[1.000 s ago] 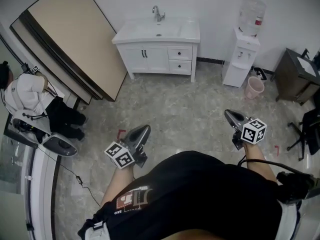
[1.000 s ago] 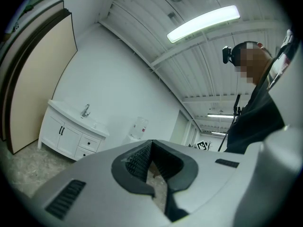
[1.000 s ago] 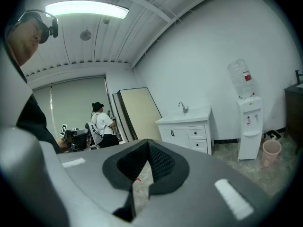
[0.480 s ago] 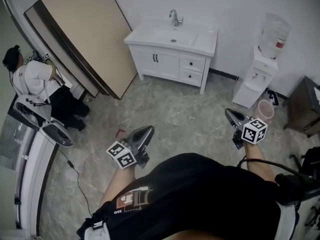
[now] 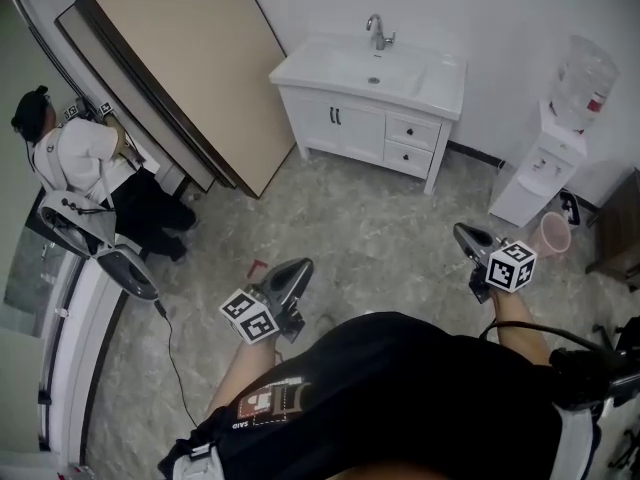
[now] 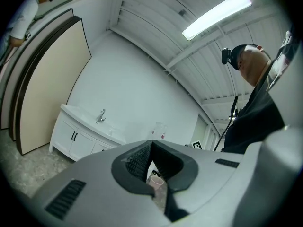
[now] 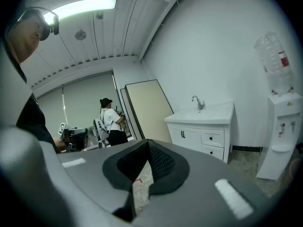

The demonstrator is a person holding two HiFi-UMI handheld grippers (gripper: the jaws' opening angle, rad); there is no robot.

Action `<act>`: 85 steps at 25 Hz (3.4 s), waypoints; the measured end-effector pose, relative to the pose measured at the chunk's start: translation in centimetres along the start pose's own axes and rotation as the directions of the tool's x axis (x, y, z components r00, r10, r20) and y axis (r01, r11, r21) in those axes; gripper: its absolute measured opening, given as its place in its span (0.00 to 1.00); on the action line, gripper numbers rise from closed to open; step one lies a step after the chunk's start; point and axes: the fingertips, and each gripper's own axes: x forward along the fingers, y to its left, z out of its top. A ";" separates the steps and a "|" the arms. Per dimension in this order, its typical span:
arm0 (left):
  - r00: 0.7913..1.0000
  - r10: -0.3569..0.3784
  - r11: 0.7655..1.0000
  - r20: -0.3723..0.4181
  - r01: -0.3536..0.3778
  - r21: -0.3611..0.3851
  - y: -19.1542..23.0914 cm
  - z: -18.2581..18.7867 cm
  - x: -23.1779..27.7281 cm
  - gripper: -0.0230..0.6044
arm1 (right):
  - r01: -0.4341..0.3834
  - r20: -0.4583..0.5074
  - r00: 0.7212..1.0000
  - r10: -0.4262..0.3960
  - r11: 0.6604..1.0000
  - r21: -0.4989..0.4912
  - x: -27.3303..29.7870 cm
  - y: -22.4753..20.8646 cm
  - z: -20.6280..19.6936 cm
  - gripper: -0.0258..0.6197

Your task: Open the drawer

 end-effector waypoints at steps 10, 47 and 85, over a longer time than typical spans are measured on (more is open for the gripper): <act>0.999 -0.045 0.999 -0.028 0.046 0.026 14.8 9.9 -2.0 0.03 | 0.045 0.067 0.997 -0.044 0.999 -0.012 15.2 3.6 5.4 0.04; 0.956 0.273 0.961 0.105 -0.276 0.019 37.2 21.7 14.0 0.03 | -0.262 -0.078 0.963 0.258 0.964 -0.040 48.5 -16.5 20.0 0.04; 0.999 -0.028 0.999 -0.017 0.029 0.014 71.1 37.6 10.9 0.03 | 0.055 -0.002 0.998 -0.055 0.998 -0.002 74.6 -10.7 23.7 0.04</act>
